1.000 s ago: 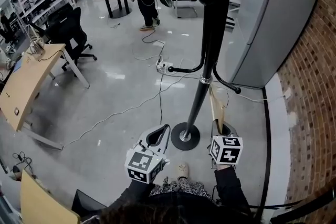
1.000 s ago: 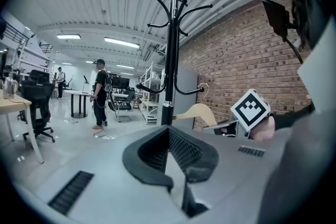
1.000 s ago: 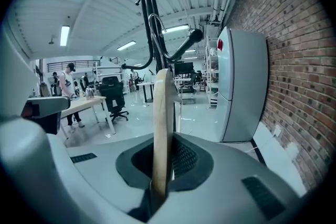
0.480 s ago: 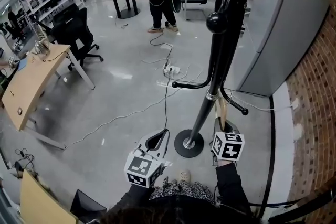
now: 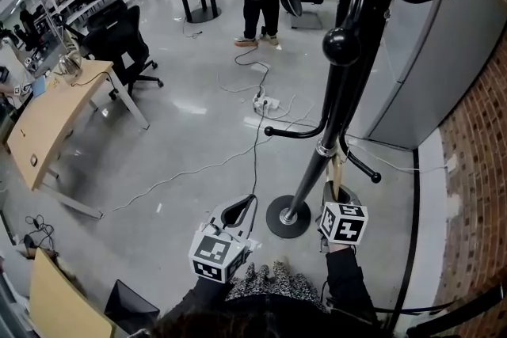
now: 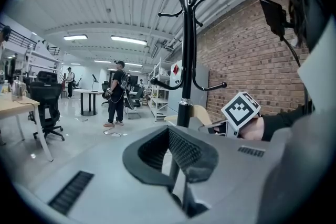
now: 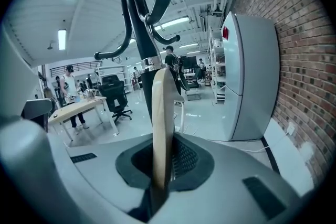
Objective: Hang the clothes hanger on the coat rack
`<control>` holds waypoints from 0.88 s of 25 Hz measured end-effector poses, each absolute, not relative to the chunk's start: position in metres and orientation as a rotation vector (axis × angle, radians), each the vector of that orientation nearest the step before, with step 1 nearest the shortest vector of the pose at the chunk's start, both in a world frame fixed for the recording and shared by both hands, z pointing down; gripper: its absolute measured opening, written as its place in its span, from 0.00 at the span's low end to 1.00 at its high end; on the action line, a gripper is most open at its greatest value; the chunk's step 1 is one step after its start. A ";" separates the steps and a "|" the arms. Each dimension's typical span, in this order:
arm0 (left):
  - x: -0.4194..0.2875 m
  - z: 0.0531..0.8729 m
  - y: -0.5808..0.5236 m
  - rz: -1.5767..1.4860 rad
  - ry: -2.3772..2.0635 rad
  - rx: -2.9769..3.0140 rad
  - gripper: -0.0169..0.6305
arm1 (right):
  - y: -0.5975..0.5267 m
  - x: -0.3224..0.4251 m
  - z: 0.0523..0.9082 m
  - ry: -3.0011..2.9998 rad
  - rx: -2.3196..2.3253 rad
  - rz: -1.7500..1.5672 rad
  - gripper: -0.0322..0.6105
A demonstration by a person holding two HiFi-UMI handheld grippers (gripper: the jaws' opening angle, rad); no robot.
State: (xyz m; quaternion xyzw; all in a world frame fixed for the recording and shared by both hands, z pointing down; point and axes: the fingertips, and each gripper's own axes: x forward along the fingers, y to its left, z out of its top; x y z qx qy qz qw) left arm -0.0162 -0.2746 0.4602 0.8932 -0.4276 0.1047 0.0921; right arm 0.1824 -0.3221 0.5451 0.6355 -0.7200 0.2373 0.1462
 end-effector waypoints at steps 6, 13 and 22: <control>-0.020 0.456 -0.275 0.302 -1.278 2.659 0.03 | -0.324 0.177 0.541 -2.089 1.792 0.654 0.08; -0.026 0.449 -0.259 0.266 -1.258 2.681 0.03 | -0.305 0.173 0.520 -2.111 1.831 0.541 0.17; -0.036 0.433 -0.209 0.223 -1.183 2.749 0.03 | -0.239 0.160 0.445 -2.144 1.953 0.276 0.21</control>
